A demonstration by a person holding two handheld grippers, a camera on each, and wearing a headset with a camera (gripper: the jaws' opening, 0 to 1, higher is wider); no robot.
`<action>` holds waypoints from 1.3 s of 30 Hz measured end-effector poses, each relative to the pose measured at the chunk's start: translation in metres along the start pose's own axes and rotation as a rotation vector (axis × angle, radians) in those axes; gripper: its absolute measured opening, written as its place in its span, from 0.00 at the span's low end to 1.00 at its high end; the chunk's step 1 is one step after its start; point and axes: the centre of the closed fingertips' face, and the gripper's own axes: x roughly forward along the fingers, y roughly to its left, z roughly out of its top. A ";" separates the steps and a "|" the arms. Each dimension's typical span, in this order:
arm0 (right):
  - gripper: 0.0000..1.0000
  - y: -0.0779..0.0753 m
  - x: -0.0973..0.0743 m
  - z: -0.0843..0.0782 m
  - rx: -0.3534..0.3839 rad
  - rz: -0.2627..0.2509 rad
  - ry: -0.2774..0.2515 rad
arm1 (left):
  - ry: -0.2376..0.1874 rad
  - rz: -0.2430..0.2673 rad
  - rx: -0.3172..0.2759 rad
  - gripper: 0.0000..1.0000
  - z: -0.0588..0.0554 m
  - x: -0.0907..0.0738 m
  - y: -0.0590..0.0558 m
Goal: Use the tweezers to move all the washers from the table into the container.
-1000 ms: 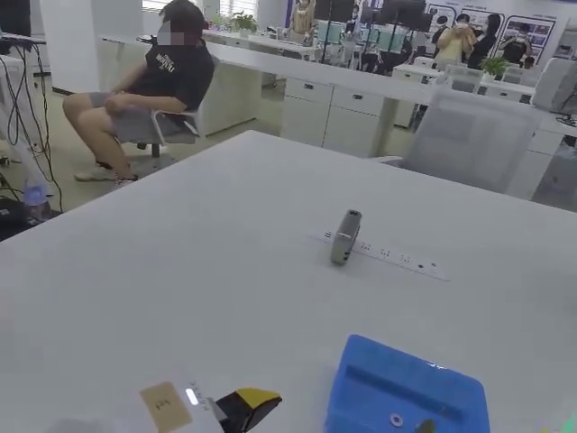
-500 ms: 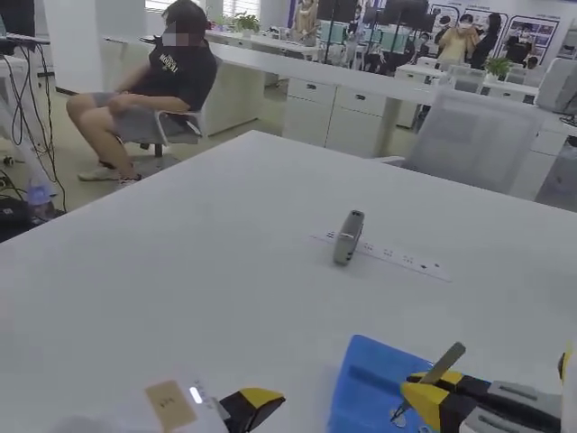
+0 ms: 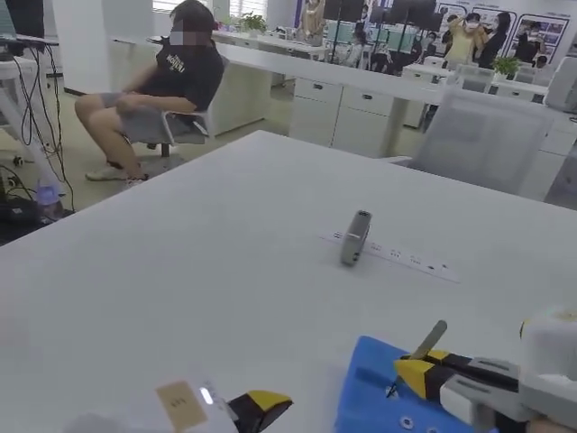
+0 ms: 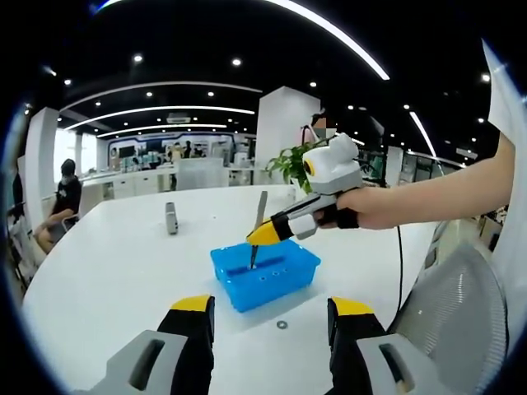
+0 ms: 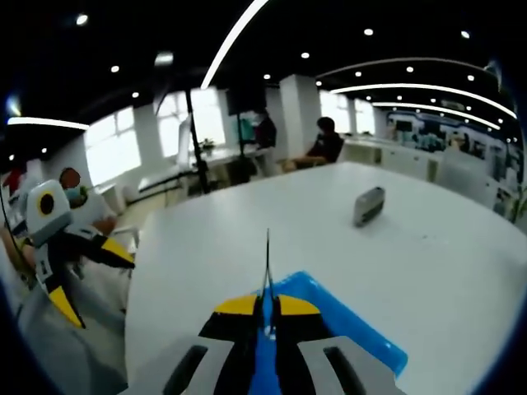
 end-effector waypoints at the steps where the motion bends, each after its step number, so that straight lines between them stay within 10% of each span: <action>1: 0.03 -0.003 0.002 -0.003 0.003 -0.001 0.006 | -0.001 0.000 -0.001 0.54 0.000 0.000 0.000; 23: 0.04 -0.017 0.022 -0.034 0.007 -0.022 0.108 | 0.016 -0.007 -0.005 0.54 -0.003 0.001 -0.001; 39: 0.04 0.014 -0.018 -0.001 -0.035 -0.004 -0.010 | 0.015 -0.006 -0.002 0.54 -0.003 0.001 -0.001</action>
